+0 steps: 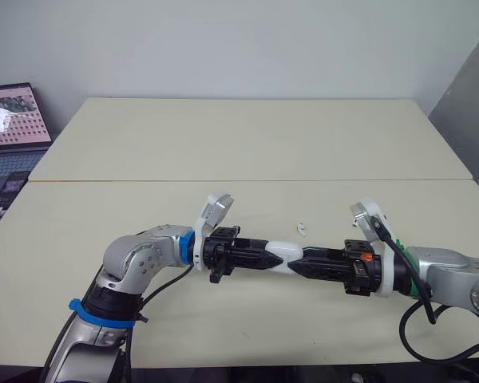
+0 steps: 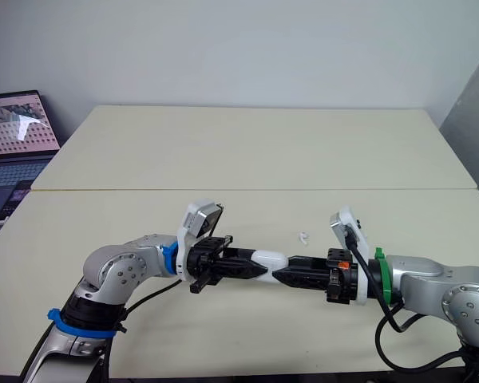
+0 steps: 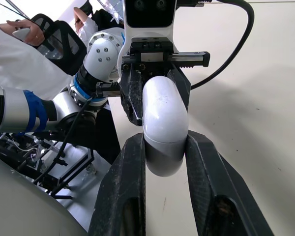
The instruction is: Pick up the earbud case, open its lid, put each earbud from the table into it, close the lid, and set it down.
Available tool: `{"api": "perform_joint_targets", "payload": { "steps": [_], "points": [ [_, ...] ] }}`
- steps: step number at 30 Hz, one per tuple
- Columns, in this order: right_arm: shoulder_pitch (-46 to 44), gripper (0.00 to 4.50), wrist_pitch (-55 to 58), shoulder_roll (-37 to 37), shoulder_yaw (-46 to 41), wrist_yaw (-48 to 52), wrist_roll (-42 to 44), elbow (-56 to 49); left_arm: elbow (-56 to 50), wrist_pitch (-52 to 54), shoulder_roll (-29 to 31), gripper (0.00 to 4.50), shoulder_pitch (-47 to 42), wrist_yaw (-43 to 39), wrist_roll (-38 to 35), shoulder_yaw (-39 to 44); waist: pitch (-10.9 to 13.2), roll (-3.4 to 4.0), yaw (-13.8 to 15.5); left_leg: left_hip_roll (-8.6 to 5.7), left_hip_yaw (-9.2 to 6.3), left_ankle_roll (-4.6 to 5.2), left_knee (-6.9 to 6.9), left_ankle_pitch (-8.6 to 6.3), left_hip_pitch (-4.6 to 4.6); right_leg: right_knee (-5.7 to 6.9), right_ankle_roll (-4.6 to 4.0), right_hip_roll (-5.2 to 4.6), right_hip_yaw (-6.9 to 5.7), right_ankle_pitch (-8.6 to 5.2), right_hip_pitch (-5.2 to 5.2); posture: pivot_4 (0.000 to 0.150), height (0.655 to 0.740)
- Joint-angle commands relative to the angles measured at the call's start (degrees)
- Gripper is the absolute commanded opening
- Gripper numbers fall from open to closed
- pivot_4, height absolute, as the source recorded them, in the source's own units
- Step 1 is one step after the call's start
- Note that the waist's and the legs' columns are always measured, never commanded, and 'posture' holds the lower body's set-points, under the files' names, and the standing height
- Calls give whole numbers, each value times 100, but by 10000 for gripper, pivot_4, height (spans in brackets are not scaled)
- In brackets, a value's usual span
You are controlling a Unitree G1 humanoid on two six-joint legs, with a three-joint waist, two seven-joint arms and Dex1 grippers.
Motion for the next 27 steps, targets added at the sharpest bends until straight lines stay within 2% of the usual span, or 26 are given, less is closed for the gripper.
{"api": "perform_joint_targets", "payload": {
  "steps": [1,3,21,24,27],
  "points": [
    [-52,7454,-135,59,-108,-62,41,-91,-268,-68,-97,17799,34,68,47,-99,0,0,0,0,0,0,0,0,0,0,0,0,0,0,0,1500,7400],
    [-53,7454,-133,70,-102,-70,29,-95,-265,-73,-123,23520,37,79,60,-95,0,0,0,0,0,0,0,0,0,0,0,0,1,0,0,1500,7400],
    [35,7454,-156,104,-146,-60,36,-133,-281,-49,-81,23520,48,23,40,-35,0,0,0,0,-1,0,1,0,0,1,0,0,0,0,0,1500,7400],
    [33,7454,-166,123,-140,-63,42,-130,-283,-55,-64,17384,50,4,43,-38,0,0,0,0,-1,0,1,0,0,1,0,0,0,0,0,1500,7400],
    [23,7454,-174,157,-129,-80,48,-133,-295,-58,-56,9208,54,-19,44,-49,0,0,0,0,-1,0,1,0,0,1,0,0,0,0,0,1500,7400]
  ]
}}
